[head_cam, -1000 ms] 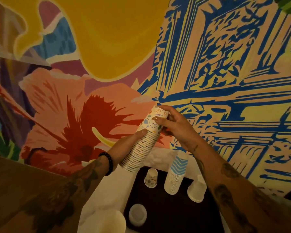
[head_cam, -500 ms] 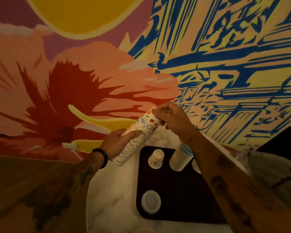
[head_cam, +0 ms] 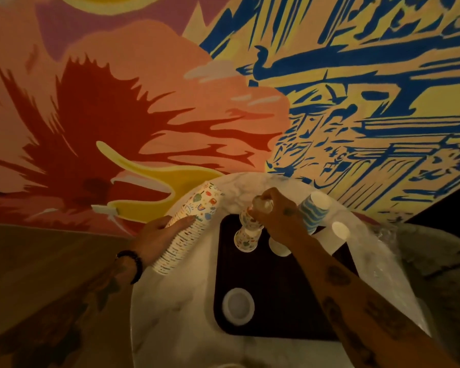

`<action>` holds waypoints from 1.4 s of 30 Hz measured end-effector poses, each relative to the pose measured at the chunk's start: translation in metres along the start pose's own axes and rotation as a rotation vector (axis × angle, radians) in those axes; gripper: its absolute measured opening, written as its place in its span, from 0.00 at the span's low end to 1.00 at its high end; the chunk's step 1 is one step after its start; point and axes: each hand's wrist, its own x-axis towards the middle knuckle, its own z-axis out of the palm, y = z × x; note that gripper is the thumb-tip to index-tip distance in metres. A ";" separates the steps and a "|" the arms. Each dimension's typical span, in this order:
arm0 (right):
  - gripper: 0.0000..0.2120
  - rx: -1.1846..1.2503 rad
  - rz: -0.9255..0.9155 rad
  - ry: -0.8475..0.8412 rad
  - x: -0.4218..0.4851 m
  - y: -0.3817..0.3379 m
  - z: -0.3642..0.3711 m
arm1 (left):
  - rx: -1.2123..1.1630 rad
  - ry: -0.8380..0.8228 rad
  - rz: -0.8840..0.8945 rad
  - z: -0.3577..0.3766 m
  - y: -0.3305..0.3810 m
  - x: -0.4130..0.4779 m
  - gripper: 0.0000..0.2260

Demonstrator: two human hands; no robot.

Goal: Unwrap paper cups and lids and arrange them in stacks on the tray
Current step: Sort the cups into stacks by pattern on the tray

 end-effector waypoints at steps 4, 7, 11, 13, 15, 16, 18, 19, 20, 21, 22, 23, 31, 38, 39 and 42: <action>0.20 -0.092 -0.021 -0.036 -0.001 0.007 0.012 | -0.005 0.024 -0.007 -0.004 -0.006 -0.002 0.23; 0.18 -0.203 -0.046 -0.104 0.001 0.015 0.023 | -0.018 0.030 0.003 -0.001 -0.010 -0.005 0.25; 0.15 -0.212 0.024 -0.194 0.000 0.022 0.030 | -0.031 0.046 0.004 0.004 -0.011 -0.006 0.20; 0.16 -0.232 0.003 -0.194 0.000 0.027 0.032 | -0.019 0.048 0.018 0.005 -0.010 -0.005 0.22; 0.16 -0.184 -0.011 -0.139 -0.002 0.025 0.030 | -0.006 0.050 0.025 0.006 -0.010 -0.004 0.24; 0.15 -0.120 -0.010 -0.090 -0.002 0.020 0.028 | 0.010 0.052 0.030 0.007 -0.010 -0.003 0.24; 0.13 0.064 0.007 -0.028 -0.001 0.005 0.021 | 0.047 0.056 0.036 0.009 -0.011 -0.002 0.24; 0.13 0.185 0.021 -0.045 -0.002 -0.005 0.016 | 0.061 0.057 0.036 0.010 -0.012 0.000 0.23; 0.12 0.301 0.032 -0.096 -0.003 -0.014 0.012 | 0.074 0.059 0.038 0.012 -0.013 0.002 0.23; 0.13 0.391 0.039 -0.156 -0.004 -0.023 0.009 | 0.091 0.061 0.041 0.015 -0.014 0.003 0.22; 0.15 0.439 0.040 -0.209 -0.006 -0.029 0.008 | 0.110 0.061 0.048 0.017 -0.014 0.004 0.22; 0.17 0.464 0.037 -0.247 -0.007 -0.034 0.008 | 0.127 0.057 0.056 0.019 -0.014 0.004 0.23; 0.17 0.469 -0.018 -0.180 -0.010 -0.035 0.011 | 0.196 0.044 0.101 0.031 -0.009 0.001 0.22; 0.18 0.425 -0.047 0.110 0.004 -0.021 -0.012 | 0.162 0.070 0.046 0.019 -0.022 0.000 0.24; 0.19 0.361 -0.050 0.144 0.006 -0.017 -0.015 | 0.152 0.076 0.034 0.017 -0.024 -0.001 0.24; 0.18 0.234 -0.052 0.154 0.007 -0.007 -0.016 | 0.109 0.091 0.006 0.014 -0.028 -0.005 0.21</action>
